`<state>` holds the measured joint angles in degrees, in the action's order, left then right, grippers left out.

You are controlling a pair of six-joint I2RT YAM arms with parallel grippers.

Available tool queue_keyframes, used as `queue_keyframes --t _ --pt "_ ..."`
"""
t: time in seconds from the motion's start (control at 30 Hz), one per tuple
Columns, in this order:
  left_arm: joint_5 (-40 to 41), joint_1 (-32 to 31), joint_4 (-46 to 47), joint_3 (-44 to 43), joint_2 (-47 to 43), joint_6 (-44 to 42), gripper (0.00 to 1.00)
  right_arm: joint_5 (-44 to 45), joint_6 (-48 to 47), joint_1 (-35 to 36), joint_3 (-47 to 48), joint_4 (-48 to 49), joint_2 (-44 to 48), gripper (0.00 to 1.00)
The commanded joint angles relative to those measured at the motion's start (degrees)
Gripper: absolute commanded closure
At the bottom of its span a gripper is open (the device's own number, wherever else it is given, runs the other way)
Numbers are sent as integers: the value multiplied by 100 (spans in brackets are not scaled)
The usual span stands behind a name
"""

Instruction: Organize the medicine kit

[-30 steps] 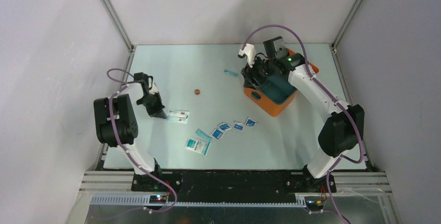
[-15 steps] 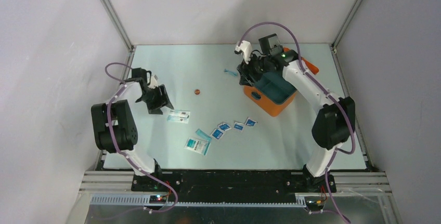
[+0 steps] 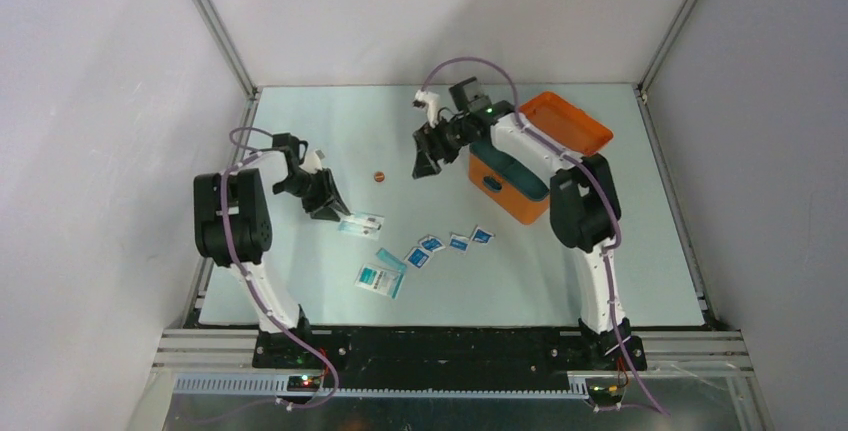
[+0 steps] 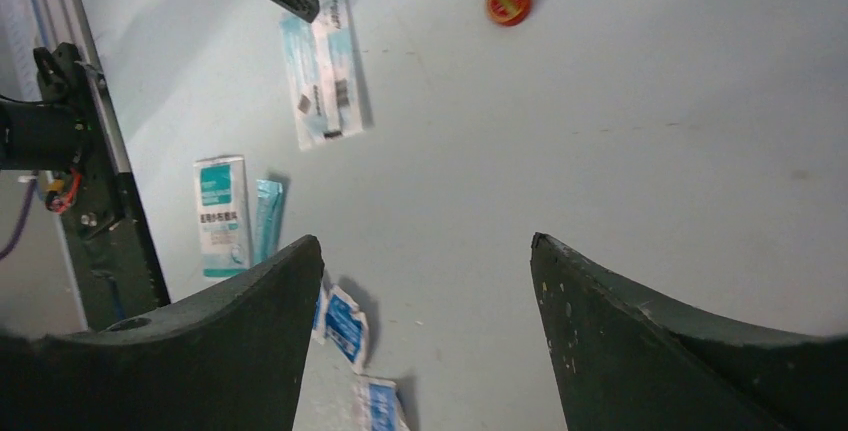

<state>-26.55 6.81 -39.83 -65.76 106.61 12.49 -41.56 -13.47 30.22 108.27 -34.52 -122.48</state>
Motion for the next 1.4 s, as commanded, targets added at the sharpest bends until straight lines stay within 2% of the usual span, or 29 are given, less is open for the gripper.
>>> queue_keyframes --t 0.0,0.2,0.3,0.33,0.4,0.53,0.67,1.0,1.37 --pt "-831 -260 68 -96 272 -68 62 -38 711 410 -92 383 -349 21" --pt "-860 -901 85 -267 496 -67 74 711 715 693 -53 626 -671 24" --pt "-852 -1006 76 -308 500 -41 82 1073 454 756 -94 573 -721 26" --pt "-861 -995 65 -302 479 -9 87 1166 232 781 -126 500 -723 27" --pt "-969 -939 64 -282 438 88 90 1227 -106 841 -226 363 -675 28" --pt "-1067 -762 61 -237 278 336 81 1577 -607 1040 -533 200 -507 29" --pt "-802 -559 58 -236 53 473 72 1664 -927 1224 -898 38 -353 29" --pt "-543 -472 60 -168 -420 451 68 1343 -1435 1281 -1068 -291 -238 32" --pt "-705 -191 62 -397 -608 835 63 2607 -2019 1642 -1631 -41 -140 34"
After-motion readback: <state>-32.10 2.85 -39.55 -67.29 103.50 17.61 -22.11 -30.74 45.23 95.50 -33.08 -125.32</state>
